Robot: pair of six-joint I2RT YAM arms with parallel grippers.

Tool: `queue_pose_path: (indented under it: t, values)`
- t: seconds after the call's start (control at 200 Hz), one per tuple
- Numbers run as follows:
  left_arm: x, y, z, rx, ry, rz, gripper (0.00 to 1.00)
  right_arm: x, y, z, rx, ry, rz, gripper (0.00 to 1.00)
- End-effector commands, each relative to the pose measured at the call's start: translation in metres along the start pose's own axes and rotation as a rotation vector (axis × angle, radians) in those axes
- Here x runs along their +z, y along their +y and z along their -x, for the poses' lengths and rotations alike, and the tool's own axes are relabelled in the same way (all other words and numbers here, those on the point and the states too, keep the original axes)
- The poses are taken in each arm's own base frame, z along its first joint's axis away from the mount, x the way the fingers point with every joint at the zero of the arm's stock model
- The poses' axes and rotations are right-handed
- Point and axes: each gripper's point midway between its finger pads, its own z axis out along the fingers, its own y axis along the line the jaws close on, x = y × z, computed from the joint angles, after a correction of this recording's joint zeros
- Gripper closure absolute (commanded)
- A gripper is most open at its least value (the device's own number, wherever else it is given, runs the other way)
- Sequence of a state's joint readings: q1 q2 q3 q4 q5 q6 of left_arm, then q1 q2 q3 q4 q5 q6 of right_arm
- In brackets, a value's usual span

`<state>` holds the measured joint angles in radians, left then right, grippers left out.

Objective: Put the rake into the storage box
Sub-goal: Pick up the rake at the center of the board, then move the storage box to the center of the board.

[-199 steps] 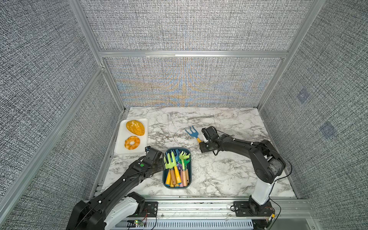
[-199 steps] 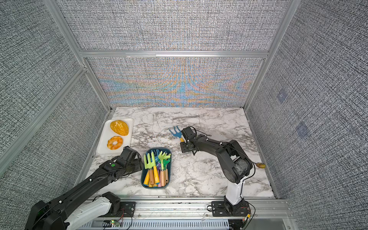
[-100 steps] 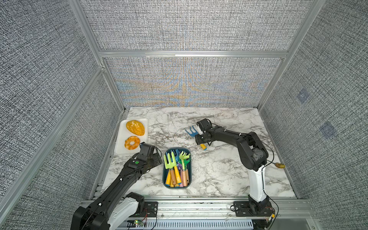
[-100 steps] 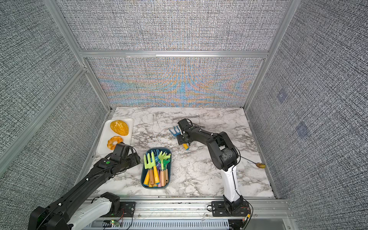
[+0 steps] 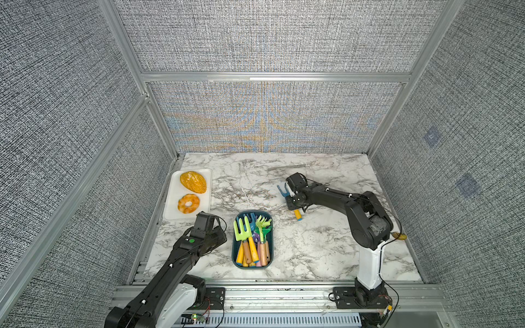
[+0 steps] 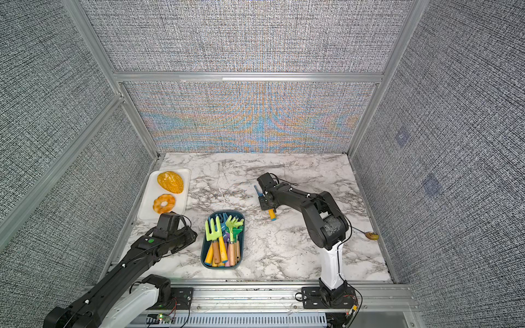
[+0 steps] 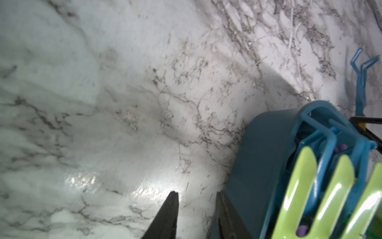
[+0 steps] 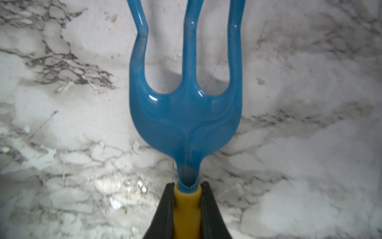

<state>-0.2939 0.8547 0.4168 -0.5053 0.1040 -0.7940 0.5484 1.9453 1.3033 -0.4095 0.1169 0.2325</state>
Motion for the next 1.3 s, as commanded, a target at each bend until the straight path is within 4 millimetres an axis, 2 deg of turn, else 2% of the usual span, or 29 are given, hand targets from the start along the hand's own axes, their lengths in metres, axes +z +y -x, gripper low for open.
queue_pose_path:
  t: [0.0,0.315,0.49,0.646,0.946,1.086,1.296]
  values:
    - [0.001,0.014,-0.009,-0.042,0.0,0.032,0.71,-0.017,0.003,0.003,0.055,-0.049,0.038,1.0]
    - [0.021,0.005,-0.044,-0.082,0.14,-0.102,0.77,-0.098,0.008,0.007,0.136,-0.22,0.169,1.0]
    - [0.023,-0.004,-0.049,-0.102,0.138,-0.156,0.77,-0.15,0.018,0.008,0.158,-0.323,0.301,1.0]
    - [0.024,-0.012,-0.05,-0.095,0.132,-0.172,0.78,-0.18,0.033,-0.004,0.142,-0.353,0.403,1.0]
    - [0.034,-0.041,-0.055,-0.037,0.147,-0.187,0.78,-0.222,0.067,-0.028,0.095,-0.383,0.517,1.0]
    - [0.043,-0.059,-0.057,0.001,0.161,-0.186,0.79,-0.23,0.079,-0.036,0.078,-0.376,0.549,1.0]
    - [0.057,-0.079,-0.054,0.041,0.172,-0.183,0.81,-0.229,0.103,-0.057,0.042,-0.34,0.566,1.0]
